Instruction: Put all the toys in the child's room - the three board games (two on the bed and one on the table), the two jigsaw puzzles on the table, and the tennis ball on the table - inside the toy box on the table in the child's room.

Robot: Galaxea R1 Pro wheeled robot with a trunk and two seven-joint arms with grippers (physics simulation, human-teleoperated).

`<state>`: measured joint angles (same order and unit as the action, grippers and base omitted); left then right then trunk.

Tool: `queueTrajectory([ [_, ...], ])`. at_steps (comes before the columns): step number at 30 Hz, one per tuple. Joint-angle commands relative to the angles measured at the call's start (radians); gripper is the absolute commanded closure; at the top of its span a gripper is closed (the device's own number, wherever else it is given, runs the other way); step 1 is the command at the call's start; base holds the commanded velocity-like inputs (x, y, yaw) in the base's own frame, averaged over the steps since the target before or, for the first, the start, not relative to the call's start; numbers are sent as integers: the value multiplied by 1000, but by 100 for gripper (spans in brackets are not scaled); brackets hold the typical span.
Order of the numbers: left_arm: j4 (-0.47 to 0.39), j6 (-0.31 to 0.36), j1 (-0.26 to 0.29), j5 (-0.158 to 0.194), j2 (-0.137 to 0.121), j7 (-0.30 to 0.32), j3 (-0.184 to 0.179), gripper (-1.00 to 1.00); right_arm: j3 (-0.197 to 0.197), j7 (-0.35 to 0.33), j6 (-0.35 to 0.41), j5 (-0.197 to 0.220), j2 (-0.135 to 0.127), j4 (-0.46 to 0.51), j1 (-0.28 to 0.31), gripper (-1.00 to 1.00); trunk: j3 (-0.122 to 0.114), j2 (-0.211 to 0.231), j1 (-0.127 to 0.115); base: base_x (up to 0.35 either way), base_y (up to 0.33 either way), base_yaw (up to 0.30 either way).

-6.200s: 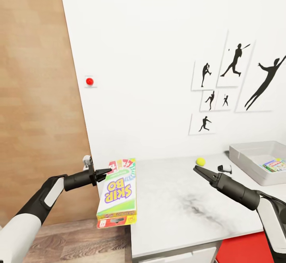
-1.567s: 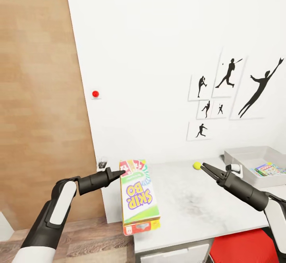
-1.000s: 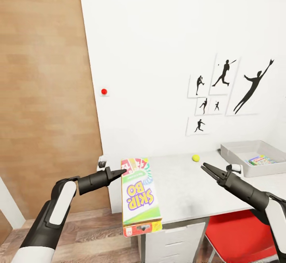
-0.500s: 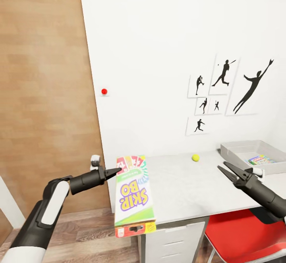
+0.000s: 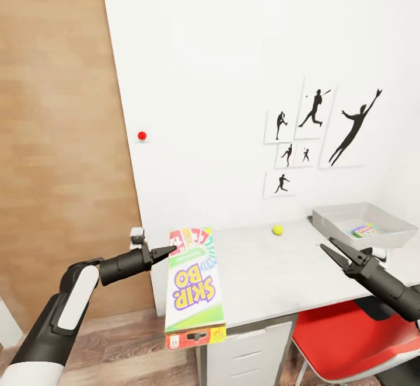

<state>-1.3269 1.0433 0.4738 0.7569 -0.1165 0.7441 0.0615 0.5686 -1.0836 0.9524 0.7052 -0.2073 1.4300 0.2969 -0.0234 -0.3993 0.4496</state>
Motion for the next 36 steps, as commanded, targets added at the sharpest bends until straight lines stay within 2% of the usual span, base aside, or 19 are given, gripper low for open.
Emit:
queueTrajectory([
  [1, 0, 4, 0, -3, 0, 6, 1, 100, 0, -1, 3, -1, 1, 0, 1, -100, 0, -1, 0, 0, 0, -248],
  [10, -1, 4, 0, -2, 0, 7, -1, 100, -1, -5, -3, 0, 1, -17, 1, -100, -7, -1, 0, -120, 0, -253],
  [15, -2, 4, 0, -2, -1, 8, -21, 100, 0, -9, -4, 1, -2, -26, 1, -100, -10, -1, 0, -76, 0, -255],
  [24, -4, 4, 0, -2, -2, 12, -28, 100, 1, -11, -4, 3, -3, -43, 1, -100, -16, -1, 0, -5, 0, -255],
  [32, -3, 4, 0, -6, -2, 123, -30, 100, 1, -11, -4, 3, -4, -55, 1, -100, -21, -1, 0, 0, 0, -224],
  [36, -1, 4, 0, -8, -5, 137, -28, 100, 1, -11, -5, 3, -4, -65, 1, -100, -22, -1, 0, 0, 0, -55],
])
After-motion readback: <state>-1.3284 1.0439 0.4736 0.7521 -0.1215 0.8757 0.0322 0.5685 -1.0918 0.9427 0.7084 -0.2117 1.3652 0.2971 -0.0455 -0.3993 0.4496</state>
